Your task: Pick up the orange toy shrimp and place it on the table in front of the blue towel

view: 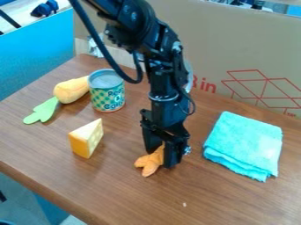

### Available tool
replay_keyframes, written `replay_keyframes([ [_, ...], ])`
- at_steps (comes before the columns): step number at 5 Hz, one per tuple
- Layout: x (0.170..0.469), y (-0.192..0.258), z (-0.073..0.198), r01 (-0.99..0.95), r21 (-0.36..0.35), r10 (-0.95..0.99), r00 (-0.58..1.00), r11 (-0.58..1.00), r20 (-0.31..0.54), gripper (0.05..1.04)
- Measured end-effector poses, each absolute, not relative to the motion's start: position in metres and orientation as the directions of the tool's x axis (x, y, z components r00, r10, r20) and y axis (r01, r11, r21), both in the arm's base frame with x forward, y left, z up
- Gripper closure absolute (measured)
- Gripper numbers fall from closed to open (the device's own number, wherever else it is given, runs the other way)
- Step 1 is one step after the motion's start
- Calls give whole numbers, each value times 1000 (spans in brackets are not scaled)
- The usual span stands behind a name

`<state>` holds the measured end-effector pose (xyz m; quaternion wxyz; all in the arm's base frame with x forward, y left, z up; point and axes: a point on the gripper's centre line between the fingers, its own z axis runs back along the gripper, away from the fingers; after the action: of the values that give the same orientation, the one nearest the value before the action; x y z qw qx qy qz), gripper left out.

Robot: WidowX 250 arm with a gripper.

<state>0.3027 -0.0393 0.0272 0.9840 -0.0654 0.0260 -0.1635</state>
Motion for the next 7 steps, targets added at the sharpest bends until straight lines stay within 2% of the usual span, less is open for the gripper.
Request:
replay_keyframes([
  [1, 297, -41, 31, 280, -156, -286, 958, 947, -15, 543],
  [2, 298, -60, 52, 233, -145, -226, 972, 962, 62, 551],
  [3, 294, -94, 63, 112, -68, -111, 993, 991, 29, 551],
  [4, 285, -149, 68, -33, -25, 34, 999, 999, 34, 551],
  [5, 280, -193, 50, 21, 14, -21, 999, 1000, -29, 551],
  [6, 264, -215, 40, 61, 31, -59, 997, 998, -48, 551],
  [7, 264, -217, 32, 60, 30, -58, 997, 998, -52, 551],
])
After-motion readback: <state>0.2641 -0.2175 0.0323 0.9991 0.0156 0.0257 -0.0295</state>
